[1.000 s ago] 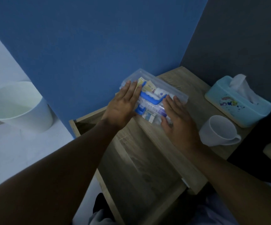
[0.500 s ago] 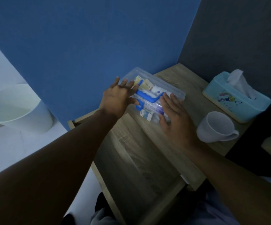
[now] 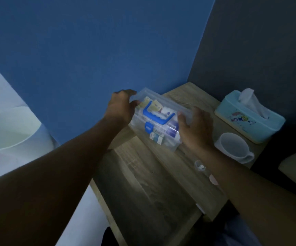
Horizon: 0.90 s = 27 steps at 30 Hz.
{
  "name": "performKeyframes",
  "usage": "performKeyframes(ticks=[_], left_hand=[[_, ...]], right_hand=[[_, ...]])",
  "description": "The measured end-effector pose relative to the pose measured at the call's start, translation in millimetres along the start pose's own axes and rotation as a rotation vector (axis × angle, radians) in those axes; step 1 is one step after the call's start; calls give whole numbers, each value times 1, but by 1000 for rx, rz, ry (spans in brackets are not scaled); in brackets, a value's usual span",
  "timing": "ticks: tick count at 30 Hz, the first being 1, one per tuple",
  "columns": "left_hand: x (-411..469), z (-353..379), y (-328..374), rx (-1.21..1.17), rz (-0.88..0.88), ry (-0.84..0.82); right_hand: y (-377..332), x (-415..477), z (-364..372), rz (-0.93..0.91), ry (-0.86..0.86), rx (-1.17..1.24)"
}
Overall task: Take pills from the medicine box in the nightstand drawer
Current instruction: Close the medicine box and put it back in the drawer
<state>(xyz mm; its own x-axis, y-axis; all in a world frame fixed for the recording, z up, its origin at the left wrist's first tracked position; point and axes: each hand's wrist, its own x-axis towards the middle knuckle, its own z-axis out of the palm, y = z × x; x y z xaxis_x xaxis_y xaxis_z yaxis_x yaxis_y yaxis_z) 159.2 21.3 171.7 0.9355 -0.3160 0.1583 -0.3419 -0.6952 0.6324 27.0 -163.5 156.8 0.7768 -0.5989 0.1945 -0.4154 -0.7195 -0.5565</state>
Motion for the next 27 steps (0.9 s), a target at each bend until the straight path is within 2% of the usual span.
performKeyframes(ticks=[2, 4, 6, 9, 15, 19, 27], left_hand=[[7, 4, -4, 31, -119, -26], [12, 10, -11, 42, -246, -101], [12, 16, -19, -60, -313, -146], [5, 14, -22, -243, -349, -120], [-9, -14, -20, -371, -382, -128], [-26, -40, -12, -312, -396, -108], [-88, -62, -15, -74, -423, -123]], right_hand=[[2, 8, 1, 214, -62, 93], [9, 12, 4, 302, -127, 168], [15, 12, 7, 301, -126, 197], [16, 12, 3, 300, -109, 246], [10, 4, -14, 422, -192, 453], [4, -18, -24, 489, -307, 650], [6, -104, -31, 503, -458, 732]])
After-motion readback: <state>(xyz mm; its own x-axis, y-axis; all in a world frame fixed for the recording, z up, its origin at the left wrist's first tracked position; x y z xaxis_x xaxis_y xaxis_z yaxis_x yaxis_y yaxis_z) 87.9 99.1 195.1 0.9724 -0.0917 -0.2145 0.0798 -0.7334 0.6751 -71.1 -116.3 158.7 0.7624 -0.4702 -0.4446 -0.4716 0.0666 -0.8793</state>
